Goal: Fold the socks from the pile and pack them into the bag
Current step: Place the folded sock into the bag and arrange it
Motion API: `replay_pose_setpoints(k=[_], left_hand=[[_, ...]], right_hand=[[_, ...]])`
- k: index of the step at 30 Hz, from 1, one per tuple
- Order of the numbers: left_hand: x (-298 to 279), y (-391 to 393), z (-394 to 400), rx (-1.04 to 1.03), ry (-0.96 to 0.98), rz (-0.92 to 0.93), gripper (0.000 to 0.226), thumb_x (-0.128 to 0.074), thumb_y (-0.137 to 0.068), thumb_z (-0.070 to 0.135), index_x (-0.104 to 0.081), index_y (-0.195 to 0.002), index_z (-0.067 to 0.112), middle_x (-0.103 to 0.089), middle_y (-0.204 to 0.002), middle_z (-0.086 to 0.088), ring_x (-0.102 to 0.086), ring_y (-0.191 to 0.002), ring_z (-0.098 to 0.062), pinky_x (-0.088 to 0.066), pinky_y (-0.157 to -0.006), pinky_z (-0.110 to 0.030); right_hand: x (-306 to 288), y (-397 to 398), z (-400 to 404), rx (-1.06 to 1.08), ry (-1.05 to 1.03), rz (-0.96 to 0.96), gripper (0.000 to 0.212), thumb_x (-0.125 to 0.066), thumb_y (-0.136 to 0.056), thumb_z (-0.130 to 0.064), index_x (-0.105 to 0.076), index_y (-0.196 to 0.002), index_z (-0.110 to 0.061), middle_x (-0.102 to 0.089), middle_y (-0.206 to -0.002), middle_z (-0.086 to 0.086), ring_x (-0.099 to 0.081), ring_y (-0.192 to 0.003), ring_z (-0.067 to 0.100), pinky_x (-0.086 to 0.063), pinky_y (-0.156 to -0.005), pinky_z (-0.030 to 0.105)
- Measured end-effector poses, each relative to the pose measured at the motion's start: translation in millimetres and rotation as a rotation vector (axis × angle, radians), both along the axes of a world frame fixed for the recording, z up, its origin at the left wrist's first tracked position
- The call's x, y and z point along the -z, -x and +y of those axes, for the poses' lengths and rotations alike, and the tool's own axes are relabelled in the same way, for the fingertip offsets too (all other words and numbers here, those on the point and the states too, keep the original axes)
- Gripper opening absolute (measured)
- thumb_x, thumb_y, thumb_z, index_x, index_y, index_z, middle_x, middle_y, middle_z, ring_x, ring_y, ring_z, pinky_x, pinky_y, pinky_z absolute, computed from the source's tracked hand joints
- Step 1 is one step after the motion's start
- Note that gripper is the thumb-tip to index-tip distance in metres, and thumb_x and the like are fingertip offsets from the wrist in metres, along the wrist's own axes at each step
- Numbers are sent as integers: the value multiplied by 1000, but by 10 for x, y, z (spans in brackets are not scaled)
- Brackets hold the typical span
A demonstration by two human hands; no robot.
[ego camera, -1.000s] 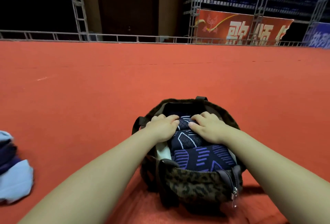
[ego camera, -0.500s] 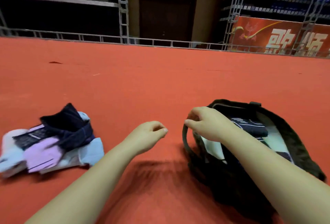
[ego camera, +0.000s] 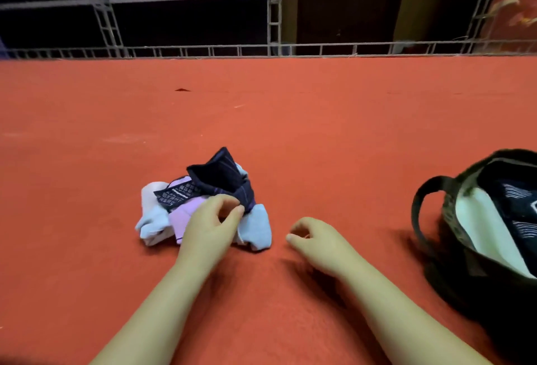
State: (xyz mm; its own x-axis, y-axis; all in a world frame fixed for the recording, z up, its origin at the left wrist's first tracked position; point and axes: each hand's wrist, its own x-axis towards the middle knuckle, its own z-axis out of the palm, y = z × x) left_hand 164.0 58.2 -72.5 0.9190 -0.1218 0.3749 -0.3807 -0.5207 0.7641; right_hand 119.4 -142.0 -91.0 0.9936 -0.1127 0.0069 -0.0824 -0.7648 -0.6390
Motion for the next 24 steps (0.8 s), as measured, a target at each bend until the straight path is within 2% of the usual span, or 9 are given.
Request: replay_pose_setpoints(k=[2,4,7,10,12,15,18,21,24], left_hand=[[-12,-108,42,-109,9,-112,14,-64,-86,19,-63,-100,19,-60,-99,9,-53,-96,0,-40,-91,-18],[63,-246,28,-151,-100,-55,32,-65,-85,27,-62,-113,13,-57,-117,0,-49,-115,-15,-35,-103,-33],[199,-330,-97,-132,-202,16,32,-66,-84,34,-64,-108,13,-47,-136,-4,-37,-130,-23,-23,-107,-31],[184,-341,-230,-47,-69,-88,25,-60,-78,39,-59,-72,15,-59,-113,-8,-49,-113,-24,-31,-92,-28],[164,-334,-324,27,35,-132,21,-55,-74,39,-52,-63,21,-61,-108,-3,-52,-110,-17,-32,-92,-26],[141,-272,-571,163,131,-163,21,-48,-75,46,-45,-63,30,-60,-107,9,-50,-109,-2,-33,-93,-18],[130,-209,-898,380,222,-80,14,-51,-81,33,-49,-67,30,-62,-103,17,-53,-98,9,-35,-87,-10],[248,-193,-1110,611,143,-22,11,-52,-80,33,-51,-70,34,-62,-104,18,-52,-105,9,-35,-92,-9],[384,-204,-1105,692,121,1,9,-50,-77,40,-56,-71,41,-61,-108,21,-49,-114,7,-31,-98,-9]], right_hand=[[98,-15,74,39,-107,-46,23,-60,-89,-31,-63,-108,-18,-65,-110,-3,-59,-99,12,-43,-87,25],[187,-11,111,80,-218,-87,21,-61,-89,-28,-62,-108,-19,-64,-107,-5,-59,-95,10,-43,-85,24],[262,17,77,118,-334,-167,13,-61,-89,-22,-60,-103,-22,-62,-98,-10,-57,-89,7,-42,-76,14],[232,22,-36,144,-423,-254,13,-62,-90,-18,-59,-102,-22,-61,-97,-12,-56,-85,0,-39,-71,3],[197,21,-148,172,-428,-351,16,-63,-89,-17,-58,-104,-22,-62,-101,-9,-56,-86,-7,-39,-74,3],[91,31,-341,228,-468,-503,20,-63,-90,-19,-55,-108,-20,-60,-104,-5,-54,-86,-15,-38,-77,2],[40,67,-509,300,-533,-656,37,-56,-82,-41,-50,-114,-23,-56,-112,-10,-52,-99,-12,-37,-88,5],[137,127,-668,320,-344,-661,49,-38,-78,-53,-45,-120,-29,-50,-124,-11,-42,-118,1,-29,-103,18],[199,149,-781,234,-118,-536,56,-28,-80,-56,-47,-126,-32,-46,-131,-15,-31,-130,3,-21,-111,25]])
